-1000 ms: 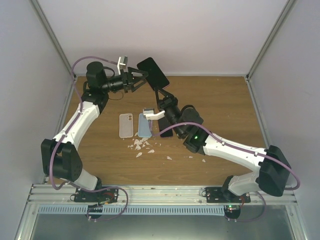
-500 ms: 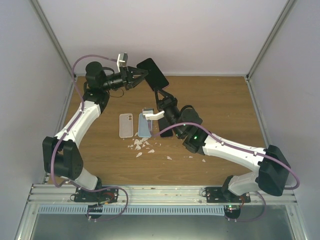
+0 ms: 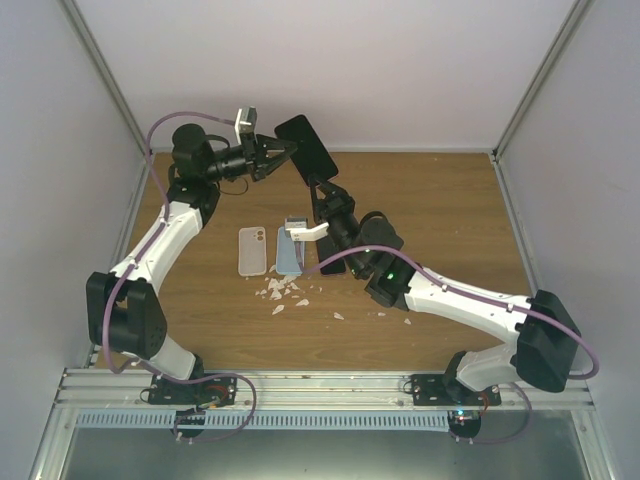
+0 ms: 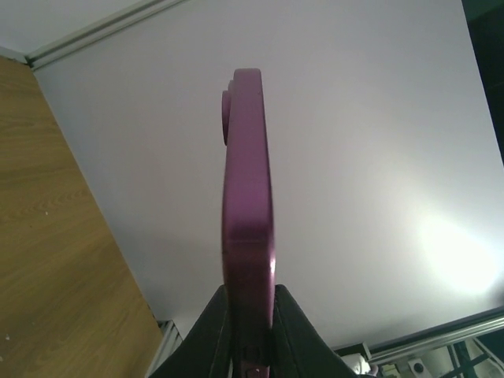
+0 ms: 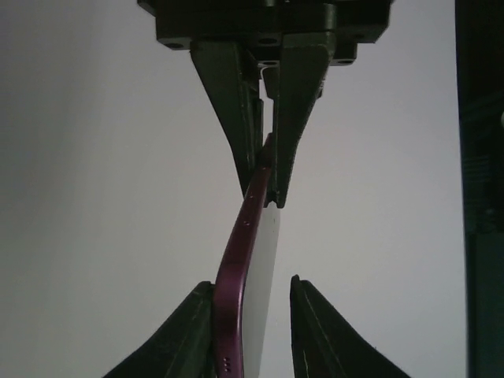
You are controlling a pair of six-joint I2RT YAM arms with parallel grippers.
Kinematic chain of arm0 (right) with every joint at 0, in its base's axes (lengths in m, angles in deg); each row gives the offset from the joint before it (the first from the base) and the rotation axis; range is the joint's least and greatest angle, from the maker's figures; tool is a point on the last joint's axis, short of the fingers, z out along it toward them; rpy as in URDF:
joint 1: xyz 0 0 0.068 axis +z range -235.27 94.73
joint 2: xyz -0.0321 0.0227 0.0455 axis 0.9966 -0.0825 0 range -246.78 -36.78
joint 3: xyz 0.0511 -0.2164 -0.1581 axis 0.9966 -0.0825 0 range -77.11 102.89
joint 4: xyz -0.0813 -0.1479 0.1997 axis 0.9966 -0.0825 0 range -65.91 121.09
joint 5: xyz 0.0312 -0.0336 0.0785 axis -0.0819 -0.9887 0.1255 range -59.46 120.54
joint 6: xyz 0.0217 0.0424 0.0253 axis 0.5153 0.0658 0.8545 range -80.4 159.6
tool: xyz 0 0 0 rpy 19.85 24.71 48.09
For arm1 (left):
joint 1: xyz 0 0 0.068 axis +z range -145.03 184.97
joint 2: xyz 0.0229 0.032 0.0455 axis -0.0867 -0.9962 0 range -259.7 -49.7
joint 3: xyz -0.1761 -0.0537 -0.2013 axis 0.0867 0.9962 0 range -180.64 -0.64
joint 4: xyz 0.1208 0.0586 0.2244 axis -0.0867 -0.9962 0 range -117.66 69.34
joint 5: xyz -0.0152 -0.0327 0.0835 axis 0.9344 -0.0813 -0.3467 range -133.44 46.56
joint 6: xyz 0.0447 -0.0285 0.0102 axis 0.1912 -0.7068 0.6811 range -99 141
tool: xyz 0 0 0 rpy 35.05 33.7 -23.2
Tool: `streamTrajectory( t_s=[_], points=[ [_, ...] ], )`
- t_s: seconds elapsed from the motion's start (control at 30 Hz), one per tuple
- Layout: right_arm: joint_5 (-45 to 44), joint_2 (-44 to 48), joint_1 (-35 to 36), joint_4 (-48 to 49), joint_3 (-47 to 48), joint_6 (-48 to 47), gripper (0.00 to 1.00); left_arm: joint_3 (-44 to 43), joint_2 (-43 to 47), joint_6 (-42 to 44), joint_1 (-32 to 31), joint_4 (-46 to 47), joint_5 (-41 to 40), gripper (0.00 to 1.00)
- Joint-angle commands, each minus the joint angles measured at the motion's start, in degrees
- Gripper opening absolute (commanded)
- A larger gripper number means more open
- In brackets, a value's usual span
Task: Take the phone out of the phone case
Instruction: Place the phone at the center of the board.
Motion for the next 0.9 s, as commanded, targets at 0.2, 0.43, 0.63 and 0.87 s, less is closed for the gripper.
streamTrajectory(
  t_s=[0.2,0.43,0.63,0.87],
  points=[
    [-0.5,2.0,0.8,1.0,-0.1,2.4,0.70,-0.2,0.1,5.9,1.0,1.3,0.1,0.00],
    [-0.5,3.7,0.8,-8.2,0.9,8.5,0.91,-1.0,0.7,12.3,2.2,-3.3,0.2,0.00],
    [2.4,5.0,-0.2,-26.9,8.0,25.2,1.00,-4.2,-0.3,20.4,3.4,-9.3,-0.1,0.00],
    [14.9,4.7,-7.4,-48.8,19.5,45.9,1.00,-5.1,-0.9,31.4,3.3,-14.1,1.3,0.00]
  ],
)
